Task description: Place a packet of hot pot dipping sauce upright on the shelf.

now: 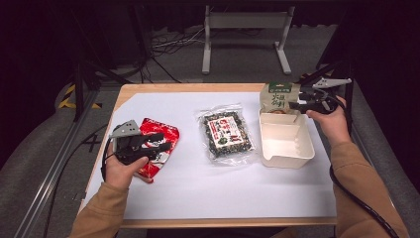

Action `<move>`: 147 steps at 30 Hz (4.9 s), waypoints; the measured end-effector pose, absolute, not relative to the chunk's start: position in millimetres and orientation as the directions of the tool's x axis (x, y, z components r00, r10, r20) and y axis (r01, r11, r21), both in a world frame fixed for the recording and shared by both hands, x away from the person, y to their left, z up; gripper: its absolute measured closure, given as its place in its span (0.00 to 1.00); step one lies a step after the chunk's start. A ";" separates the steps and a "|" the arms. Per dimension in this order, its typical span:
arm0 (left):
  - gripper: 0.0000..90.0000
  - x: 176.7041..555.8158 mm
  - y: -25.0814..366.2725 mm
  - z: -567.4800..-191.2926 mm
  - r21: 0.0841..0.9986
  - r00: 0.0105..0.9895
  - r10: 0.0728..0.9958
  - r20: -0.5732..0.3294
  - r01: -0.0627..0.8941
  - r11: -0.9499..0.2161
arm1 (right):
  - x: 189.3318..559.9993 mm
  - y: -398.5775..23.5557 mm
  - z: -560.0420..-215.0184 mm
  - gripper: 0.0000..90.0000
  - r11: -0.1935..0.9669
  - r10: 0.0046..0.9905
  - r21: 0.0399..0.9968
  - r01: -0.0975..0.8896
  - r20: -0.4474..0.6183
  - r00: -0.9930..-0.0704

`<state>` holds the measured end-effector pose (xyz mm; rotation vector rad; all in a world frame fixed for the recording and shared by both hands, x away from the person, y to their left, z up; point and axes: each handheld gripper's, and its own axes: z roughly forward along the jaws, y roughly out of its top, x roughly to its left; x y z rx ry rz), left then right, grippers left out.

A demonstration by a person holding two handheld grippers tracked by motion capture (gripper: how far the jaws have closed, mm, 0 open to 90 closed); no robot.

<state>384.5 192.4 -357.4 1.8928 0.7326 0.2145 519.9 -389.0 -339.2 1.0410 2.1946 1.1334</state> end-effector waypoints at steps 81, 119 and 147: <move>0.30 481.3 258.7 -364.2 0.796 0.682 0.721 -0.124 0.502 -0.338 | 365.6 -263.5 -377.4 0.40 0.410 0.497 0.863 0.295 0.060 -0.866; 0.26 544.5 269.6 -436.3 0.749 0.626 0.743 -0.237 0.605 -0.270 | 355.7 -246.8 -392.9 0.38 0.447 0.464 0.840 0.308 0.077 -0.882; 0.42 549.9 265.7 -456.7 0.742 0.702 0.679 -0.215 0.569 -0.354 | 351.8 -236.6 -393.4 0.36 0.477 0.422 0.832 0.282 0.064 -0.904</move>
